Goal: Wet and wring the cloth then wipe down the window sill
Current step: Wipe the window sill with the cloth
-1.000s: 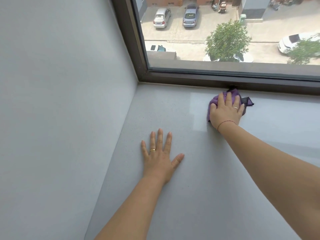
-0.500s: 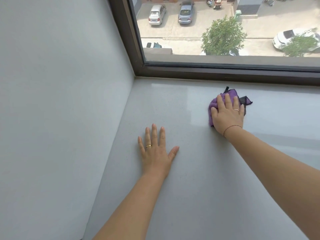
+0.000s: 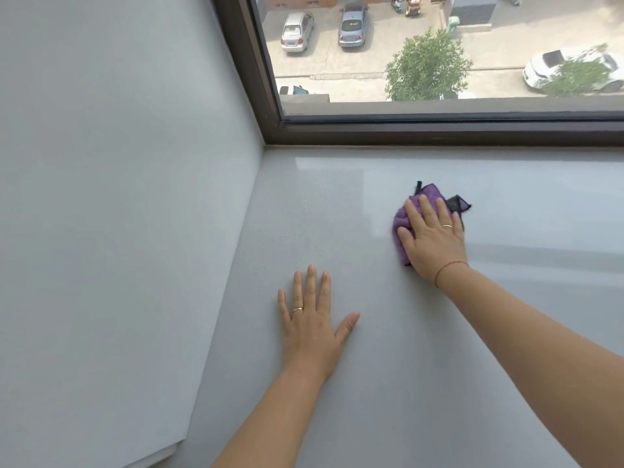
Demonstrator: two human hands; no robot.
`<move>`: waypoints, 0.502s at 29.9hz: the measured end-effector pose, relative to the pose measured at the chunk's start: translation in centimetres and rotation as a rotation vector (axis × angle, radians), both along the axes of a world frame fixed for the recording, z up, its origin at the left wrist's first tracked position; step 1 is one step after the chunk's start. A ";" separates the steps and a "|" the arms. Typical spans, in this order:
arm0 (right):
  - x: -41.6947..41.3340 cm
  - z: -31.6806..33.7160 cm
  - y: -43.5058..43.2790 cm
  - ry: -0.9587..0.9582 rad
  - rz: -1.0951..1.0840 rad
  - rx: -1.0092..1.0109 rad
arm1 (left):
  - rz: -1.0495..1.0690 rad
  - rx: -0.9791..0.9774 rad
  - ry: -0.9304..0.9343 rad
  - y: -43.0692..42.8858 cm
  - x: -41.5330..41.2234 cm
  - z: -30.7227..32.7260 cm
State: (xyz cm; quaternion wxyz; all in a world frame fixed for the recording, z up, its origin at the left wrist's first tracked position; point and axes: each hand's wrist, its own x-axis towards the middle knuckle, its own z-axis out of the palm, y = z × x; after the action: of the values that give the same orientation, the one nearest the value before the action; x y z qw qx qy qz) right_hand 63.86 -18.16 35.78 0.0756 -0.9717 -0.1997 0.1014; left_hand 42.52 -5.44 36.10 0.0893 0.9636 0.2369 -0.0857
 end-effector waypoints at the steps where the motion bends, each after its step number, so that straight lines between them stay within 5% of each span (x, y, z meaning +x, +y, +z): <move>1: -0.3 0.1 0.0 0.015 -0.071 -0.009 | 0.004 -0.001 0.003 0.0 -0.5 0.0; 4: -3.1 0.6 2.8 0.045 -0.083 -0.008 | 0.025 0.017 -0.009 0.0 -1.8 0.0; 10: -9.6 0.1 5.3 0.047 0.420 0.010 | 0.020 0.024 0.006 -0.1 -3.6 0.3; 15: -6.4 0.1 -1.0 0.018 0.192 -0.001 | 0.018 -0.004 0.030 0.0 -4.9 0.3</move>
State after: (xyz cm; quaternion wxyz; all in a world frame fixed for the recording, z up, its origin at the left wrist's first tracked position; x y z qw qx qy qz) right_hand 57.41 -19.15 35.88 0.0668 -0.9471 -0.2912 0.1170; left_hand 37.62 -5.48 36.36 0.0884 0.9599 0.2468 -0.0996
